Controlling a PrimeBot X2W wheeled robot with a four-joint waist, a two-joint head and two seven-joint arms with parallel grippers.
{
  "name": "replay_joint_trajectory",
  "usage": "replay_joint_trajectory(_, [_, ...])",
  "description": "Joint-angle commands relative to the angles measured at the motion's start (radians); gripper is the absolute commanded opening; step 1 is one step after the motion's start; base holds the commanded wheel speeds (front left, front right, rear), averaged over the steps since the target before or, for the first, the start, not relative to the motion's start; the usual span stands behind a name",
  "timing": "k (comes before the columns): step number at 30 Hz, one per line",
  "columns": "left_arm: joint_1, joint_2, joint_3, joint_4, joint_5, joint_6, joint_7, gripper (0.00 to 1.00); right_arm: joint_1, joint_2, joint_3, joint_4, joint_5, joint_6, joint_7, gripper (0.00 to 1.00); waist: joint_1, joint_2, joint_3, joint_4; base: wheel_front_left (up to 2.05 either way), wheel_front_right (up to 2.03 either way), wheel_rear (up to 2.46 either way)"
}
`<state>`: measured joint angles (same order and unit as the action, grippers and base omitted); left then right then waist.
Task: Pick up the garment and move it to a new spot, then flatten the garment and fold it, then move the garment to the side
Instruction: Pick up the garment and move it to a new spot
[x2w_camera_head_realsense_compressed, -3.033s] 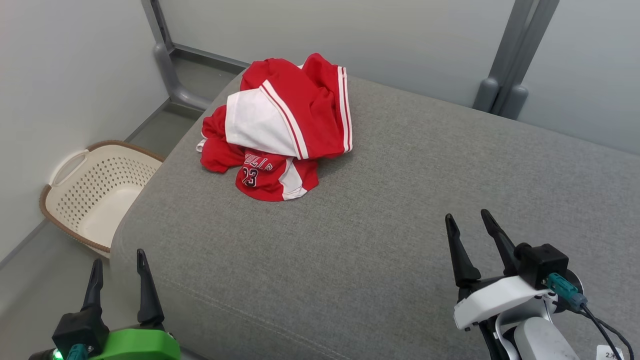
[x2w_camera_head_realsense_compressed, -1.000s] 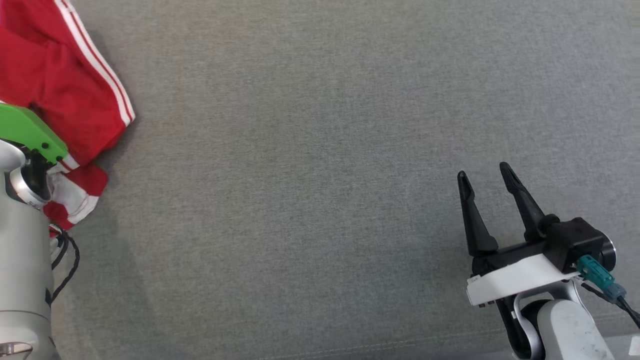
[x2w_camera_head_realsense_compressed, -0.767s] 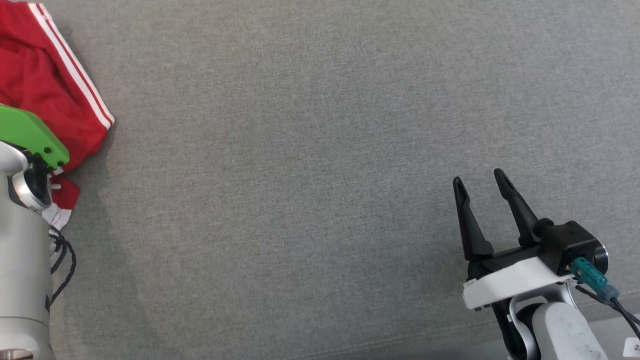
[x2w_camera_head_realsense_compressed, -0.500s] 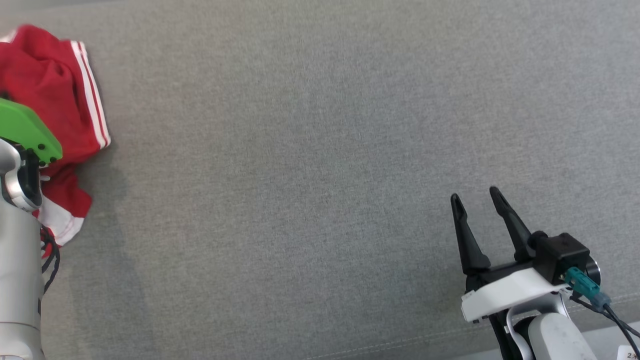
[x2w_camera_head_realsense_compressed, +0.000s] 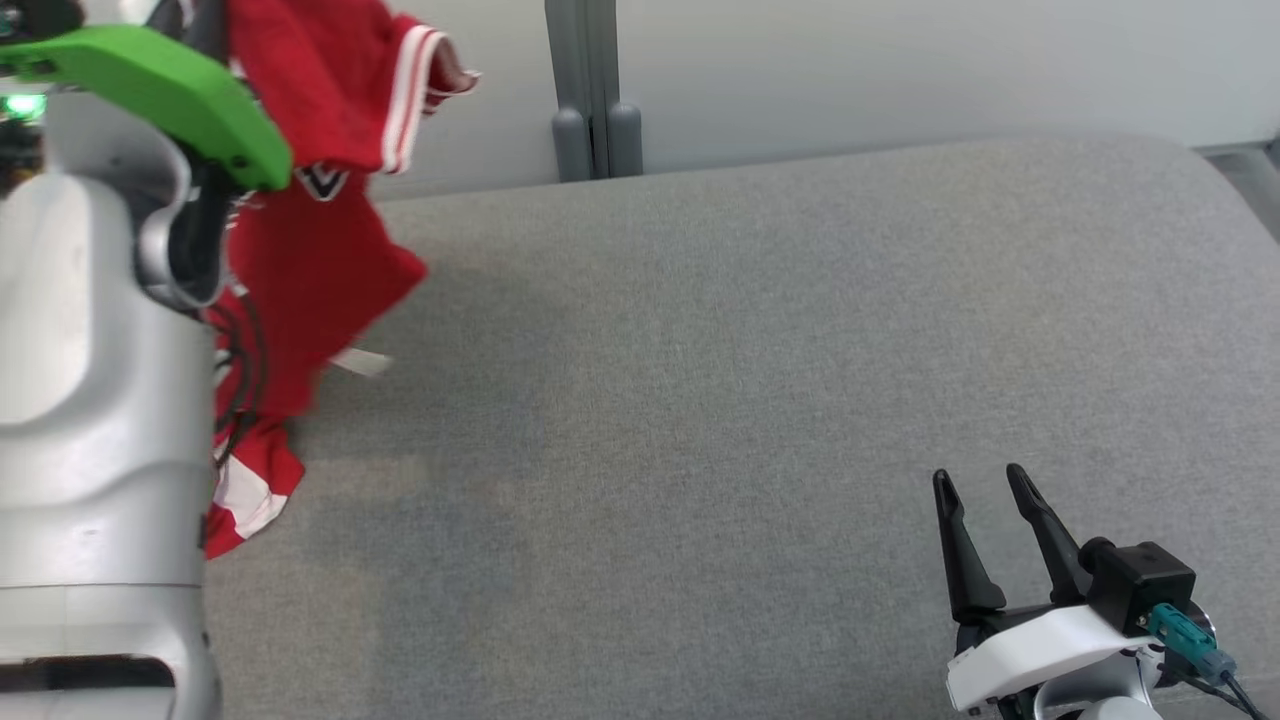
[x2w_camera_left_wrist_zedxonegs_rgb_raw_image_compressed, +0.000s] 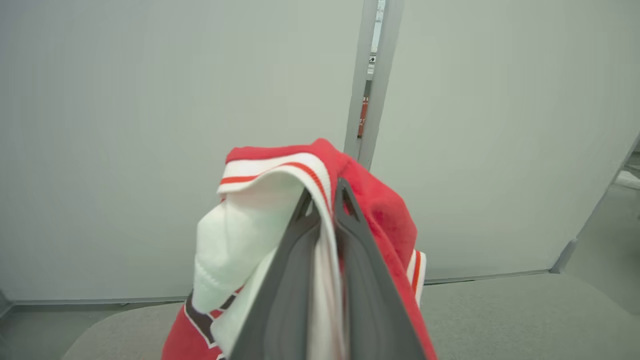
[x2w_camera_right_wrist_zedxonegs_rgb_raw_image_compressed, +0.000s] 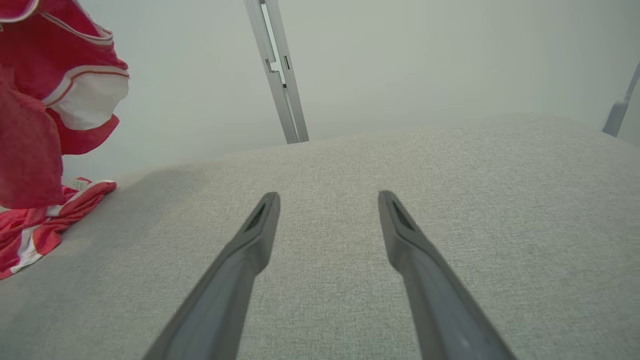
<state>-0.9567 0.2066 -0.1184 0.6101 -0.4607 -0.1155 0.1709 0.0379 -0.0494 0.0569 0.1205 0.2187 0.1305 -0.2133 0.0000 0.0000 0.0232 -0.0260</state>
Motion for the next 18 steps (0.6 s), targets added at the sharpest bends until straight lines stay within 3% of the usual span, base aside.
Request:
replay_joint_trajectory(1, [-0.009, -0.024, -0.017, -0.018, -0.016, -0.008, 0.001, 0.0, 0.018, -0.002, -0.001, 0.001, 0.003, 0.0, -0.006, 1.0, 0.0, 0.0, -0.097, 0.023, 0.0, 0.0, 0.0])
replay_joint_trajectory(8, [0.033, -0.138, -0.118, -0.073, -0.093, -0.014, -0.038, 0.0, 0.012, -0.002, 0.007, -0.011, -0.014, 0.0, 0.016, 1.0, 0.0, 0.0, -0.094, -0.073, 0.0, 0.0, 0.0])
replay_joint_trajectory(12, [0.084, -0.152, -0.177, -0.062, -0.143, -0.012, -0.089, 0.0, -0.009, -0.002, 0.034, -0.028, -0.025, 0.0, 0.038, 1.0, 0.0, 0.0, -0.079, -0.178, 0.0, 0.0, 0.0])
replay_joint_trajectory(18, [0.162, -0.155, -0.288, 0.02, -0.173, 0.029, -0.164, 0.0, -0.023, -0.002, 0.043, -0.059, -0.03, 0.0, 0.058, 1.0, 0.0, 0.0, -0.033, -0.338, 0.0, 0.0, 0.0])
